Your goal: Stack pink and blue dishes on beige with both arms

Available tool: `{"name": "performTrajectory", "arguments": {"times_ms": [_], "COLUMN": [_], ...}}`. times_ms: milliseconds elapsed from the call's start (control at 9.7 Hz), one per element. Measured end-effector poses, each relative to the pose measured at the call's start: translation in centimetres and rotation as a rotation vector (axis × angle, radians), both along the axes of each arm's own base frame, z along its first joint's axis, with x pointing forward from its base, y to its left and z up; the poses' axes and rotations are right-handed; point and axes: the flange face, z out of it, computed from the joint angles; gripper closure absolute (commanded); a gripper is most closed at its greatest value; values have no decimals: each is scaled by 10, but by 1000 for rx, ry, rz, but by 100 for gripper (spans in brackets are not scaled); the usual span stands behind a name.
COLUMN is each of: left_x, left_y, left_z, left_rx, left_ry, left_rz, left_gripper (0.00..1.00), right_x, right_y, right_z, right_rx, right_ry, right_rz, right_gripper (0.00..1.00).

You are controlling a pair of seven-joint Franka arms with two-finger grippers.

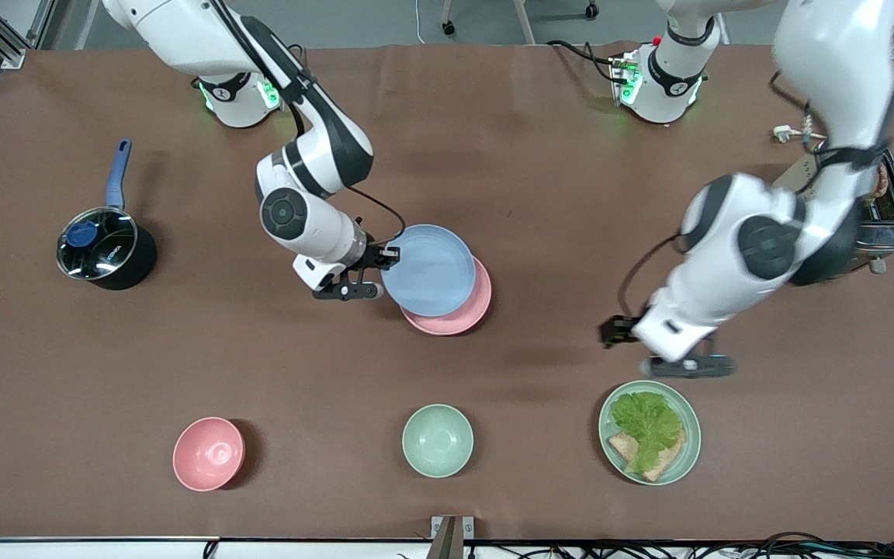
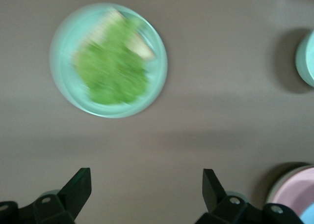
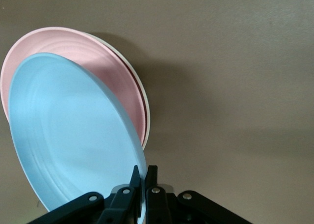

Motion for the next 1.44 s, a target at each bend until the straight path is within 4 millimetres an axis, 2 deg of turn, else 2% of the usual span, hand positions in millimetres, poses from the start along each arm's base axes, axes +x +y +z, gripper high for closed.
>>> {"name": "performTrajectory", "arguments": {"times_ms": [206, 309, 412, 515, 619, 722, 825, 1031, 1237, 1340, 1443], "left_x": [-1, -10, -21, -31, -42, -52, -61, -71, -83, -93, -102], "left_y": [60, 78, 90, 99, 106, 117, 130, 150, 163, 168, 172], "left_z": [59, 82, 104, 128, 151, 174, 193, 219, 238, 244, 248], "left_rx": [62, 94, 123, 145, 149, 144, 129, 83, 48, 49, 51], "left_ry": [-43, -34, -24, -25, -22, -11, 9, 41, 47, 68, 85], "left_rz": [-47, -55, -59, -68, -68, -65, -67, -60, -39, -33, -26], "left_gripper": [0, 0, 0, 0, 0, 0, 0, 0, 0, 0, 0], "right_x": [-1, -4, -6, -7, -7, -7, -6, 0, 19, 35, 55], "right_y": [6, 11, 15, 18, 18, 18, 18, 20, 13, -7, -43], "right_z": [-8, -12, -15, -20, -22, -23, -22, -14, 11, 34, 68], "right_rx": [4, 4, 6, 6, 4, 4, 5, 15, -8, -58, -121], "right_ry": [-12, -13, -17, -18, -16, -16, -17, -35, -117, -183, -247], "right_rz": [-4, -9, -11, -12, -13, -14, -16, -19, 10, 34, 37], "right_gripper": [92, 92, 87, 71, 39, 11, 0, 0, 0, 0, 0]}}
